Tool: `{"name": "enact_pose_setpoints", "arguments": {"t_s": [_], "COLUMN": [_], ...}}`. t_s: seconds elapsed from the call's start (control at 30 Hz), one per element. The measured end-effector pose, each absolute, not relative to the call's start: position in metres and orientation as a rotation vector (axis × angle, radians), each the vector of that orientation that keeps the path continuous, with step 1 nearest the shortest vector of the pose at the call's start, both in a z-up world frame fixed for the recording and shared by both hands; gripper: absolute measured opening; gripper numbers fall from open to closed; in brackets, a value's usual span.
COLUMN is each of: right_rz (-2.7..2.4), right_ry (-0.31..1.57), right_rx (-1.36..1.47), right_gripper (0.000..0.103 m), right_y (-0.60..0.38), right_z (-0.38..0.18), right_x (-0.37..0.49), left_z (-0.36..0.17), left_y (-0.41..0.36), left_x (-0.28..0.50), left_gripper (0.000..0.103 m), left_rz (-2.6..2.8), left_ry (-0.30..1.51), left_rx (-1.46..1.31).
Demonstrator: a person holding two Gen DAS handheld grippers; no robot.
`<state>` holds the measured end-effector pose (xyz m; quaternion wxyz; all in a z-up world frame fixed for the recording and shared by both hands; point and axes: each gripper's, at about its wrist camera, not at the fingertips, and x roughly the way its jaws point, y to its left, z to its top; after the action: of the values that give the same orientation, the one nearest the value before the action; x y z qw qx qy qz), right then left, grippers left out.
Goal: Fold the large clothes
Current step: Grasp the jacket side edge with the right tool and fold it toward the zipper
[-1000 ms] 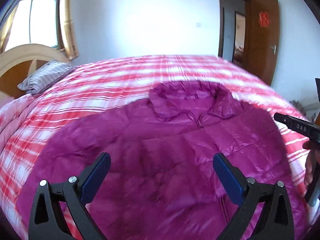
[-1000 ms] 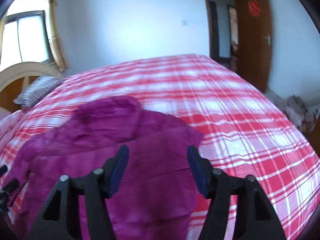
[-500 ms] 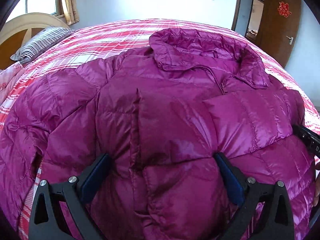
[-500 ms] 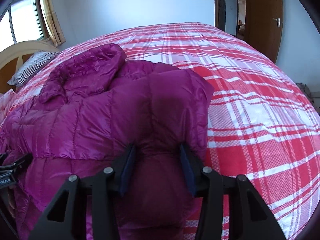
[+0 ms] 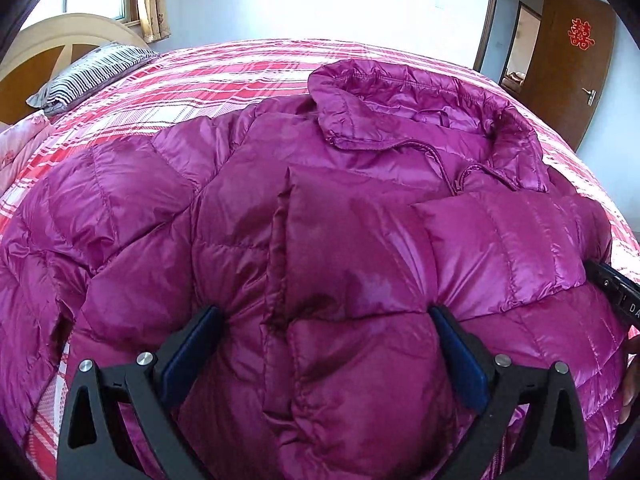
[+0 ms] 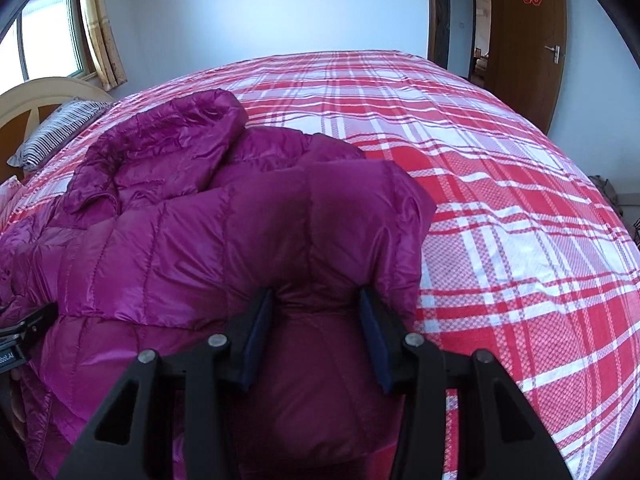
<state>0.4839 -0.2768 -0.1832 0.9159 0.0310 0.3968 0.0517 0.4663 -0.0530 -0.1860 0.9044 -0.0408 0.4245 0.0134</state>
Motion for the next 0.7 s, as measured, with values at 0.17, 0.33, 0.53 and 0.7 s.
{"name": "enact_pose_setpoints", "arguments": {"t_s": [0.17,0.33,0.53,0.7], "right_rz": [0.080,0.138,0.146,0.128], "right_ry": [0.834,0.751,0.879,0.876], "right_rx": [0.070,0.127,0.030,-0.004], "right_gripper": [0.054,0.059,0.055,0.055], "right_y": [-0.280,-0.267,-0.240,-0.237], "right_z": [-0.168,-0.137,-0.181,-0.184], "right_x": [0.474,0.448,0.449,0.448], "left_z": [-0.186,-0.186,-0.185,-0.187], "left_y": [-0.051,-0.050,-0.050,-0.052], "left_x": [0.466,0.465,0.463,0.465], "left_gripper": [0.102,0.102,0.102,0.102], "left_rz": [0.028,0.026,0.028,0.036], "left_ry": [0.871,0.872,0.873,0.880], "left_rx": [-0.093,-0.097,-0.091,-0.076]}}
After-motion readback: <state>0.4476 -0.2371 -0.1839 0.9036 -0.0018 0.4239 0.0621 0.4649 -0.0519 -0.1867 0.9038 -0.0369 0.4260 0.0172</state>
